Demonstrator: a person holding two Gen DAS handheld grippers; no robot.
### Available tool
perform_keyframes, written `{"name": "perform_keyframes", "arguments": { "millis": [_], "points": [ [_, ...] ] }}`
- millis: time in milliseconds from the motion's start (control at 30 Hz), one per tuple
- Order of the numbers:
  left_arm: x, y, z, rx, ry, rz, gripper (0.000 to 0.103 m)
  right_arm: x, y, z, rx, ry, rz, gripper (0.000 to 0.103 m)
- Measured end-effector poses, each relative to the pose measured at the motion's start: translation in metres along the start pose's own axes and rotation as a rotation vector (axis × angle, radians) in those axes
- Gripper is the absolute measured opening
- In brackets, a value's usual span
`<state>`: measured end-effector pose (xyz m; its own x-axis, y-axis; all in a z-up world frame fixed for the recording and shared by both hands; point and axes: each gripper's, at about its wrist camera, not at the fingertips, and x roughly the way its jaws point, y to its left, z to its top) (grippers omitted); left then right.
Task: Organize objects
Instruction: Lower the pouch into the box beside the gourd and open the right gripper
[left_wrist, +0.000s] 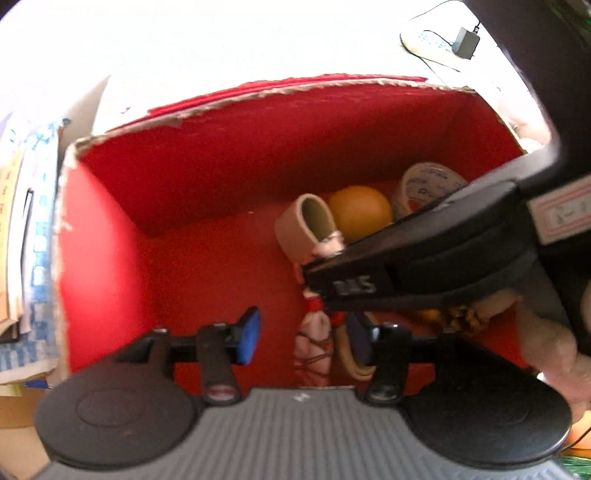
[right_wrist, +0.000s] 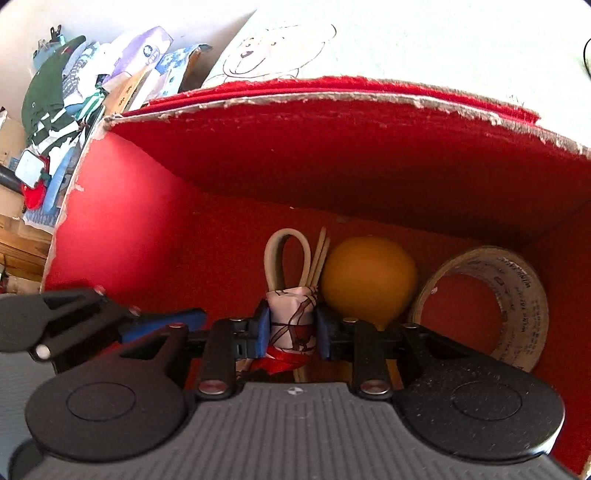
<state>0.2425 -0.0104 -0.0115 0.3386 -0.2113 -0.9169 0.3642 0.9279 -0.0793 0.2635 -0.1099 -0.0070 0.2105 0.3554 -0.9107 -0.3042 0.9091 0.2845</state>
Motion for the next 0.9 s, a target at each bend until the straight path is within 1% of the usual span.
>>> {"name": "perform_keyframes", "arguments": {
  "millis": [100, 133, 167, 200, 233, 333, 367, 400, 467, 533, 633, 700, 800, 833, 900],
  "points": [
    [-0.005, 0.009, -0.003, -0.004, -0.014, 0.049, 0.055, 0.003, -0.003, 0.000, -0.002, 0.040, 0.010, 0.031],
    [-0.006, 0.013, -0.004, -0.012, -0.016, 0.054, 0.055, 0.005, -0.004, 0.001, 0.001, 0.063, 0.028, 0.032],
    [-0.007, 0.017, -0.005, -0.017, -0.019, 0.045, 0.053, 0.007, -0.006, 0.001, 0.007, 0.085, 0.048, 0.035],
    [-0.010, 0.019, -0.006, -0.016, -0.021, 0.030, 0.053, 0.009, -0.007, 0.001, 0.012, 0.102, 0.058, 0.036],
    [-0.010, 0.019, -0.006, -0.017, -0.022, 0.031, 0.054, 0.009, -0.009, 0.001, 0.017, 0.109, 0.059, 0.036],
    [-0.007, 0.012, -0.008, 0.009, -0.028, 0.083, 0.054, 0.008, -0.008, -0.001, 0.015, 0.106, 0.028, 0.036],
    [-0.007, 0.011, -0.008, 0.014, -0.032, 0.098, 0.054, 0.006, -0.007, -0.002, 0.016, 0.097, 0.013, 0.034],
    [-0.007, 0.010, -0.008, 0.013, -0.034, 0.102, 0.055, 0.003, -0.007, -0.004, 0.019, 0.080, -0.008, 0.029],
    [-0.007, 0.012, -0.007, 0.009, -0.034, 0.096, 0.055, -0.002, -0.007, -0.007, 0.026, 0.057, -0.044, 0.027],
    [-0.003, 0.009, -0.007, 0.015, -0.029, 0.109, 0.055, -0.004, -0.005, -0.009, 0.025, 0.048, -0.079, 0.027],
    [-0.001, 0.008, -0.006, 0.020, -0.030, 0.122, 0.055, -0.005, 0.000, -0.010, -0.012, 0.055, -0.097, 0.028],
    [-0.001, 0.008, -0.006, 0.015, -0.031, 0.120, 0.056, -0.005, -0.004, -0.012, -0.010, 0.064, -0.055, 0.028],
    [-0.002, 0.008, -0.006, 0.016, -0.037, 0.127, 0.056, -0.008, -0.020, -0.014, 0.062, 0.067, 0.013, 0.030],
    [-0.002, 0.006, -0.006, 0.018, -0.039, 0.132, 0.056, -0.009, -0.023, -0.014, 0.072, 0.060, 0.028, 0.030],
    [-0.002, 0.003, -0.006, 0.021, -0.040, 0.143, 0.057, -0.013, -0.022, -0.018, 0.059, 0.041, 0.030, 0.030]
  ]
}}
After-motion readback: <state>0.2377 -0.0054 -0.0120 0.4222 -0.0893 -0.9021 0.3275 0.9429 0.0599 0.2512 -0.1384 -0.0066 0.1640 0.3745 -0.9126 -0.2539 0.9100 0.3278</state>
